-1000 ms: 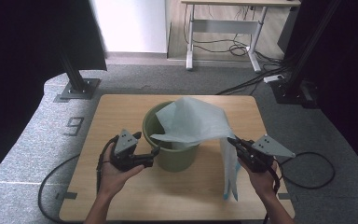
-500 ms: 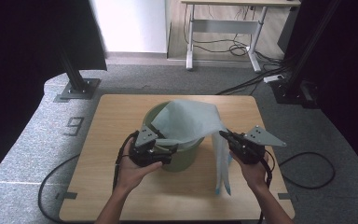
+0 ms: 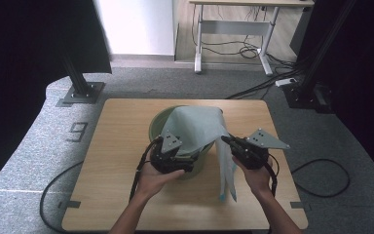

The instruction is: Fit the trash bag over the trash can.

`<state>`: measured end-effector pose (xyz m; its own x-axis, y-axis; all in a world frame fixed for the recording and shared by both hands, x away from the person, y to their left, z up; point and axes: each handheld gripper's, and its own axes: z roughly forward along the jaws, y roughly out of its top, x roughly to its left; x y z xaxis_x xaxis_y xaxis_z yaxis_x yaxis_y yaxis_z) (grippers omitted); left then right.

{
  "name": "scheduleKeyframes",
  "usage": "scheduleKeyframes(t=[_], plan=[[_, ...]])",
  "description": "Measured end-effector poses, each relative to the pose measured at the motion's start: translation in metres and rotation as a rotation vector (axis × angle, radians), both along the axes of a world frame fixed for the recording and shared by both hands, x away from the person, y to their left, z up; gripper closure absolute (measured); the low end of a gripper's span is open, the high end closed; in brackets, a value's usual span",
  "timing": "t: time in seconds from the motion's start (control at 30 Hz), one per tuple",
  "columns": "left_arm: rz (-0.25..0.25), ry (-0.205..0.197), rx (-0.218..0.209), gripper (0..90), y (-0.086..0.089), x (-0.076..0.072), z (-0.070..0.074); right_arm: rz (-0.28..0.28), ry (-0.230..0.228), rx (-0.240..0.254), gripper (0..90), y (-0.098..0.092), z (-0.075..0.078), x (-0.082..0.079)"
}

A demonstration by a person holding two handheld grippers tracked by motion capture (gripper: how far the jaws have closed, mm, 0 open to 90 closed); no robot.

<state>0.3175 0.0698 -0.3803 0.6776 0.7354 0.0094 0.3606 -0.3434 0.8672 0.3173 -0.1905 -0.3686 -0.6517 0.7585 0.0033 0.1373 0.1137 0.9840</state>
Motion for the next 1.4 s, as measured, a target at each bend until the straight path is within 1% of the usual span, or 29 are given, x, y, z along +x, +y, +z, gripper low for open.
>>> scheduleKeyframes(t=[0.07,0.1,0.13,0.17,0.2,0.27,0.3,0.33,0.37,0.43,0.53,0.6,0.63,0.67,0.7,0.73,0.77,0.83,0.87,0.93,1.0,1.07,1.1,1.17,1.2,1.27,1.3,1.37,1.4], plan=[[0.005,-0.004,0.002,18.8,-0.001,0.001,-0.001,0.009,0.001,-0.003,88.3,0.003,0.0,0.0],[0.002,0.005,-0.02,20.4,-0.002,0.002,-0.001,0.015,0.003,-0.005,88.3,0.005,-0.001,0.0],[0.002,0.005,-0.02,23.2,-0.002,0.002,-0.001,0.019,0.004,-0.006,88.1,0.006,-0.001,0.0],[0.027,-0.005,-0.026,28.8,-0.002,0.001,0.0,0.023,0.005,-0.006,88.0,0.006,-0.001,-0.001],[0.027,-0.005,-0.026,32.7,-0.002,0.001,0.0,0.023,0.005,-0.006,88.0,0.006,-0.001,-0.001],[0.024,-0.003,-0.026,36.5,-0.001,0.001,0.001,0.032,0.007,-0.005,87.8,0.007,-0.001,-0.002],[0.005,0.017,-0.05,39.3,0.001,0.001,0.002,0.04,0.008,-0.006,87.5,0.007,-0.002,-0.004],[0.005,0.017,-0.05,41.1,0.001,0.001,0.002,0.04,0.008,-0.006,87.5,0.007,-0.002,-0.004],[-0.003,0.027,-0.066,43.0,0.002,0.002,0.003,0.051,0.005,-0.007,87.2,0.008,-0.001,-0.006],[-0.014,0.037,-0.08,48.6,0.004,0.003,0.004,0.059,0.003,-0.008,86.8,0.009,-0.001,-0.008],[-0.03,0.068,-0.115,61.9,0.007,0.007,0.006,0.072,0.003,-0.011,86.3,0.013,-0.001,-0.008],[-0.029,0.075,-0.123,69.4,0.009,0.008,0.006,0.077,0.002,-0.012,86.2,0.014,-0.001,-0.008],[-0.023,0.083,-0.138,72.6,0.012,0.009,0.007,0.086,0.002,-0.015,85.0,0.015,-0.002,-0.007],[-0.023,0.083,-0.138,75.1,0.012,0.009,0.007,0.086,0.002,-0.015,85.0,0.015,-0.002,-0.007],[-0.022,0.085,-0.147,77.9,0.014,0.01,0.008,0.097,-0.005,-0.012,79.3,0.015,-0.005,-0.007],[-0.016,0.098,-0.154,80.0,0.017,0.011,0.008,0.1,-0.014,-0.009,74.3,0.014,-0.007,-0.009],[-0.013,0.105,-0.159,81.6,0.018,0.01,0.009,0.098,-0.025,-0.006,67.1,0.012,-0.009,-0.011],[-0.008,0.104,-0.159,83.2,0.019,0.009,0.01,0.086,-0.042,0.009,55.4,0.008,-0.015,-0.02],[-0.005,0.102,-0.156,83.6,0.02,0.008,0.01,0.083,-0.047,0.018,50.8,0.005,-0.019,-0.024],[0.009,0.105,-0.154,84.0,0.023,0.009,0.009,0.079,-0.041,0.035,43.0,0.001,-0.026,-0.034],[0.019,0.107,-0.162,84.3,0.026,0.01,0.008,0.067,-0.027,0.054,39.1,-0.005,-0.033,-0.042],[0.026,0.106,-0.17,84.6,0.029,0.011,0.007,0.07,-0.009,0.076,36.2,-0.009,-0.041,-0.048],[0.027,0.105,-0.174,84.7,0.03,0.011,0.006,0.067,0.003,0.073,34.2,-0.009,-0.046,-0.05],[0.03,0.105,-0.179,85.0,0.031,0.012,0.006,0.066,0.026,0.048,29.0,-0.005,-0.055,-0.054],[0.03,0.107,-0.18,85.0,0.031,0.012,0.006,0.055,0.033,0.038,27.3,-0.003,-0.059,-0.055],[0.027,0.108,-0.184,85.1,0.031,0.013,0.006,0.033,0.049,0.043,25.4,0.001,-0.067,-0.057],[0.027,0.108,-0.184,85.1,0.031,0.013,0.006,0.03,0.055,0.043,24.5,0.003,-0.071,-0.057],[0.022,0.111,-0.18,85.0,0.03,0.013,0.006,0.03,0.073,0.027,23.4,0.008,-0.077,-0.056],[0.022,0.111,-0.18,85.0,0.03,0.013,0.006,0.03,0.073,0.027,23.4,0.008,-0.077,-0.056]])
